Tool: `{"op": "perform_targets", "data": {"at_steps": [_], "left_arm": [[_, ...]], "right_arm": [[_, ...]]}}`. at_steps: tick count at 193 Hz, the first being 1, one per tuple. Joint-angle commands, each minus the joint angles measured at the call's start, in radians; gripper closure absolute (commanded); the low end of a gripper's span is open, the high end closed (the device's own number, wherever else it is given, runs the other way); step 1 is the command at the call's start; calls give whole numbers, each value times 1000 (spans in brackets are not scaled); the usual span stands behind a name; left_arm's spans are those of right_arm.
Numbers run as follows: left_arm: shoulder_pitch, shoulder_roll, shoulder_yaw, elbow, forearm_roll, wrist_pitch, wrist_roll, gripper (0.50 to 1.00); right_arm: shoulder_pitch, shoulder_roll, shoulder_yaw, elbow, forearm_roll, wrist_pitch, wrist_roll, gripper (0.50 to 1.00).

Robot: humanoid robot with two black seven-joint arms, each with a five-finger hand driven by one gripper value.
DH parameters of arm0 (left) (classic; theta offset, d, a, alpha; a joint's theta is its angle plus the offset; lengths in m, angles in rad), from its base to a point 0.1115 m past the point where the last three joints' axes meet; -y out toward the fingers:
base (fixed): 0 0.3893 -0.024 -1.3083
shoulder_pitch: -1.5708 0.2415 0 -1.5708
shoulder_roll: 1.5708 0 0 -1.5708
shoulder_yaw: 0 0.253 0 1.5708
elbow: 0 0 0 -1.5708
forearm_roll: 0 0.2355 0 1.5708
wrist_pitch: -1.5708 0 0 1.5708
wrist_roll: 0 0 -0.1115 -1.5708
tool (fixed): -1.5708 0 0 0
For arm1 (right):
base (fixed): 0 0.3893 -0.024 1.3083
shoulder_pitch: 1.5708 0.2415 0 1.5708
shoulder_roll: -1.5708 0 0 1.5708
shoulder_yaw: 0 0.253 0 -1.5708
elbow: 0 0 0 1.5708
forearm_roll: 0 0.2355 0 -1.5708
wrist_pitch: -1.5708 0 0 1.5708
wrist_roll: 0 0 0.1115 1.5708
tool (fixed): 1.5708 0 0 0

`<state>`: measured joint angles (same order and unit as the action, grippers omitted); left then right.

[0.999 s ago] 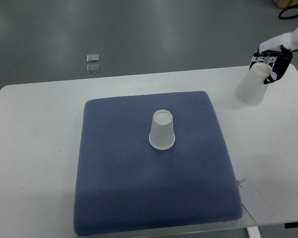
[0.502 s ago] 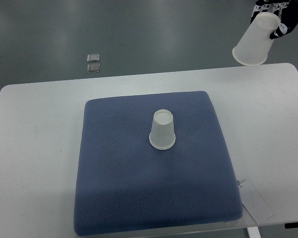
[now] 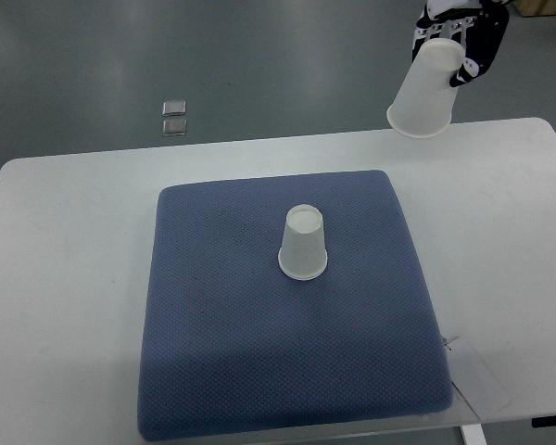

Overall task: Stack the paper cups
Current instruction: 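Lift the cup with the right hand and carry it over the pad cup, then lower the held cup with the right hand onto the cup on the pad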

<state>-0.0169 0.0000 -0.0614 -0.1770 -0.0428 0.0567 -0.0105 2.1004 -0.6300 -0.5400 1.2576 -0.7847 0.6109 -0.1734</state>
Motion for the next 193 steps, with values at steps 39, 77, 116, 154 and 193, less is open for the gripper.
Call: {"op": "perform_targets", "data": {"at_steps": [39,77,116,154,193], "left_arm": [[0,0,2,-1,1,0,0,500],[0,0,2,-2,1,0,0,500],[0,0,2,-2,1,0,0,500],[0,0,2,-2,1,0,0,500],[0,0,2,-2,1,0,0,500]], "right_arm": [[4,156,29,-1,54,0,-1,899],[6,219,29,-6,90,0,-1,899],[7,256,29,-9,93,0,-1,899],[21,296,31,-15,150,0,-1,899],[23,332,29,-17,197,0,-1,899]]}}
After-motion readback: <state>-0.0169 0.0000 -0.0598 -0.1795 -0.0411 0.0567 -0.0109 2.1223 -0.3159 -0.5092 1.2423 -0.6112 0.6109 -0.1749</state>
